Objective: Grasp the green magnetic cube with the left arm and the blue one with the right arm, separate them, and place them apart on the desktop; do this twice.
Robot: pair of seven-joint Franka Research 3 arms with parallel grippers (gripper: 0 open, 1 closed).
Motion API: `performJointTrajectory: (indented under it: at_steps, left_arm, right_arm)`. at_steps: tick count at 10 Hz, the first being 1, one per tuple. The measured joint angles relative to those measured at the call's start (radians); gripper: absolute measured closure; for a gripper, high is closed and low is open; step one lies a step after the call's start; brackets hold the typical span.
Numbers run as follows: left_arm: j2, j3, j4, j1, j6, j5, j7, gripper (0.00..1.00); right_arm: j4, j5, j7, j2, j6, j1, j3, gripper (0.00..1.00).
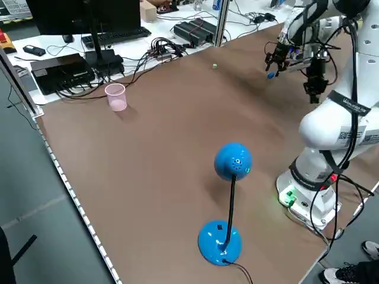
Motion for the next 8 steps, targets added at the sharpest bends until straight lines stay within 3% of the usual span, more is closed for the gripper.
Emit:
performJointTrajectory:
  at_steps: [2,4,7,8]
  left_arm:
    - [0.036,-0.012,-0.014,-0.041,0.000,-0.002,-0.017,0.76]
    - [0.055,-0.012,-0.014,-0.047,0.000,-0.002,-0.019,0.67]
    - [0.056,-0.009,0.004,-0.039,0.001,-0.002,-0.019,0.22]
    - [0.055,0.000,0.042,-0.013,0.009,0.006,-0.019,0.07]
  right_arm:
    - [0.000,0.000,-0.038,-0.017,-0.040,-0.019,-0.001,0.21]
    - [-0.002,-0.001,-0.082,-0.040,-0.087,-0.040,-0.015,0.21]
    - [-0.025,-0.001,-0.178,-0.084,-0.121,-0.092,-0.059,0.22]
    - [-0.032,-0.001,-0.190,-0.097,-0.122,-0.104,-0.073,0.22]
